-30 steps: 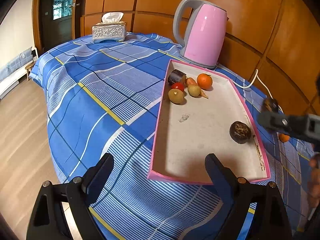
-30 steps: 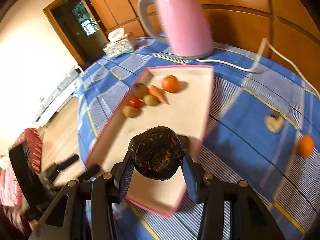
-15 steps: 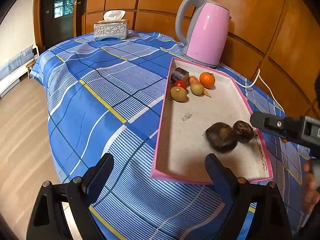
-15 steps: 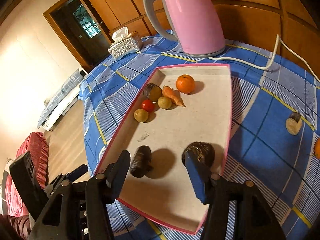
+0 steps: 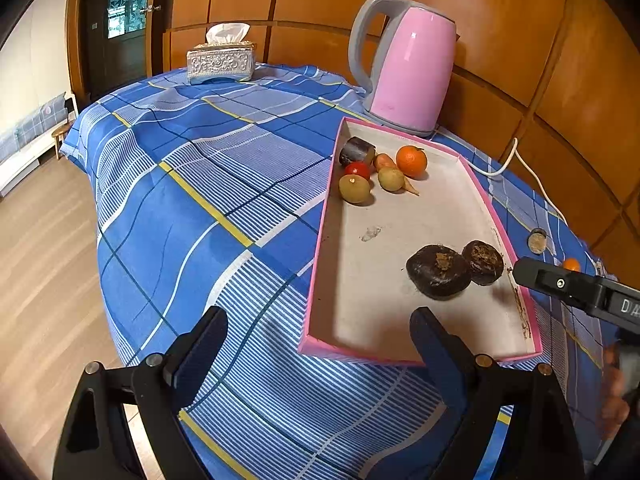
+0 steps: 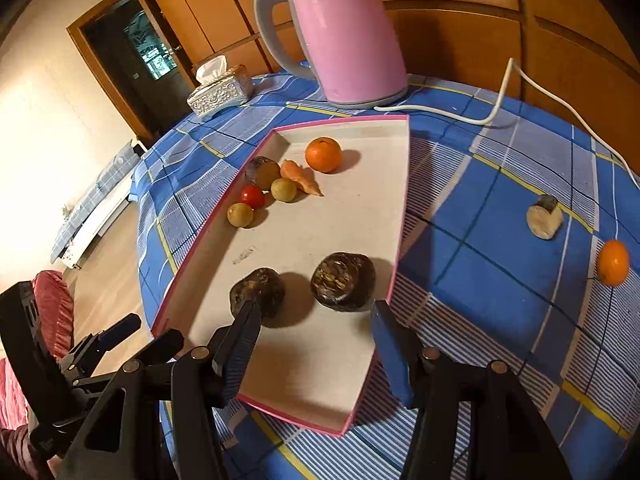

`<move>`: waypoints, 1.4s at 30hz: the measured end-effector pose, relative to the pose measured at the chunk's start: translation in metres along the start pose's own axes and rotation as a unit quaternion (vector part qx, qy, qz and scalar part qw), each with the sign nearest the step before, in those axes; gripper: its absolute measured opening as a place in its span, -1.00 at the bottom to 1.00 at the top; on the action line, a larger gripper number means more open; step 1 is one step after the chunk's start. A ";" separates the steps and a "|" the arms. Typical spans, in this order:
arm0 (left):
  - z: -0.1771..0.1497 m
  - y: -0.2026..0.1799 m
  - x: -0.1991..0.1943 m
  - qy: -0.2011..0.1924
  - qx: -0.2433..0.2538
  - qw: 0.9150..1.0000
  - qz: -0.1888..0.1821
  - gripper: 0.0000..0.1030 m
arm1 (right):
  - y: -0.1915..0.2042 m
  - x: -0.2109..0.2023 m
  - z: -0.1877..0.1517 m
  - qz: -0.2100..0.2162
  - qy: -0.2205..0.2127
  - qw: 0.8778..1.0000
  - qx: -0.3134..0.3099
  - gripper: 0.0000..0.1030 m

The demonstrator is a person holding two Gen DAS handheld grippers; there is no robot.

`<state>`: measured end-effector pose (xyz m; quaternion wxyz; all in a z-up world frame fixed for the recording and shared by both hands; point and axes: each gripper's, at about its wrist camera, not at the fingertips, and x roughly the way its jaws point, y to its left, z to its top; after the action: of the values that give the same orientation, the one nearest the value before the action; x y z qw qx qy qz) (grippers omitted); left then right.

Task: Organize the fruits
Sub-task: 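Swing the open right tool away from the tray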

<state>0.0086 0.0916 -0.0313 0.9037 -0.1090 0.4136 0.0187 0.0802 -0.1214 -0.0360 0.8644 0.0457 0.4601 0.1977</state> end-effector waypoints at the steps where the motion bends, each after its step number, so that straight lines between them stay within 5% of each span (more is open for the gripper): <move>1: 0.000 0.000 0.000 0.000 0.000 1.000 0.000 0.80 | -0.001 -0.001 -0.001 -0.002 -0.001 1.000 0.001 0.12; 21: 0.000 -0.002 -0.003 0.000 0.005 1.000 0.005 0.83 | -0.026 -0.035 -0.012 -0.049 -0.046 0.997 0.024 0.12; 30: 0.000 -0.006 -0.003 0.000 0.012 1.000 0.005 0.83 | -0.081 -0.065 -0.038 -0.128 -0.065 0.986 0.088 0.12; 36: 0.001 -0.008 -0.004 -0.003 0.016 1.000 0.007 0.83 | -0.139 -0.090 -0.066 -0.225 -0.073 0.959 0.157 0.12; 42: 0.001 -0.012 -0.004 -0.002 0.023 1.000 0.009 0.83 | -0.190 -0.119 -0.098 -0.342 -0.075 0.912 0.213 0.13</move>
<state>0.0087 0.0801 -0.0254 0.9068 -0.0844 0.4127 0.0174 -0.0016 -0.3518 -0.0495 0.8807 0.0832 0.4127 -0.2170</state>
